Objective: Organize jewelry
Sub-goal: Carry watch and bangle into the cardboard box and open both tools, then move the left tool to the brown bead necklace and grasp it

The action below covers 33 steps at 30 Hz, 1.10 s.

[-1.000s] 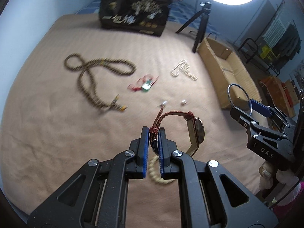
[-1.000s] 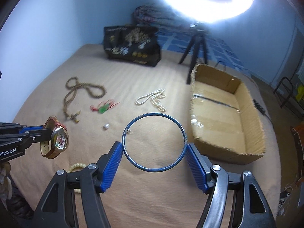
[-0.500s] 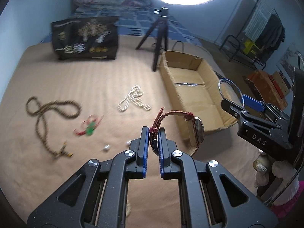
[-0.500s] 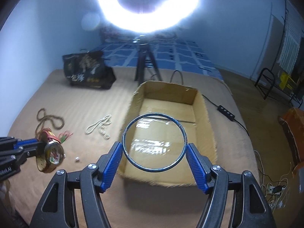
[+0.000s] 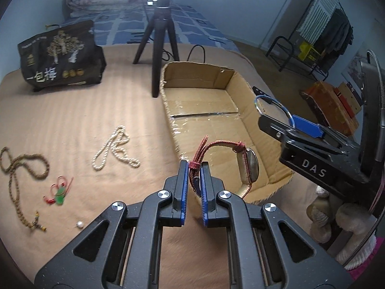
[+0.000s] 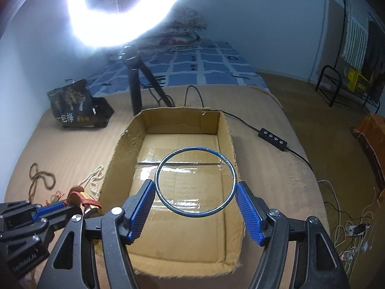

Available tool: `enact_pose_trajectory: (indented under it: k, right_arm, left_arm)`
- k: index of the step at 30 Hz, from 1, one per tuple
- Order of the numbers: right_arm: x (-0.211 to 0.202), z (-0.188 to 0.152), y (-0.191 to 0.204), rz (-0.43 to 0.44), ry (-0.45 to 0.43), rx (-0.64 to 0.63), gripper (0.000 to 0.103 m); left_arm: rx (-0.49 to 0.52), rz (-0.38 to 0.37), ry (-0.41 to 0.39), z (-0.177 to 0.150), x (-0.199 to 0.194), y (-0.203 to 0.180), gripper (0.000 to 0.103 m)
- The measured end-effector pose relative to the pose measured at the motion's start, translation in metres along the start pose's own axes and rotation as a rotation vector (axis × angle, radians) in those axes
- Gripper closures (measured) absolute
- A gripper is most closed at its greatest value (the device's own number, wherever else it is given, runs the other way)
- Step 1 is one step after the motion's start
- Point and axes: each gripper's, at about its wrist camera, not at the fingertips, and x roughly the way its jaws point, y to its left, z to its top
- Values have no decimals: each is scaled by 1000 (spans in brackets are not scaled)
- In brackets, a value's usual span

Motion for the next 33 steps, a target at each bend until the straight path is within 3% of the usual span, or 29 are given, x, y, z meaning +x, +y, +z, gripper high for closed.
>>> enact_pose_trajectory:
  k: [3, 7, 10, 24, 33]
  right_arm:
    - [7, 3, -5, -2, 1, 8, 32]
    - [13, 4, -10, 5, -1, 29, 30]
    - [12, 5, -10, -15, -10, 35, 19]
    - [-21, 2, -8, -48, -48, 38, 16]
    - [-62, -4, -2, -73, -100, 43, 6]
  left_arm:
    - [11, -15, 7, 1, 8, -4, 96]
    - [31, -27, 3, 2, 10, -8, 84]
    - [50, -14, -7, 1, 6, -11, 84]
    - [98, 45, -58, -9, -31, -8, 84]
    - [66, 48, -70, -18, -59, 14, 84]
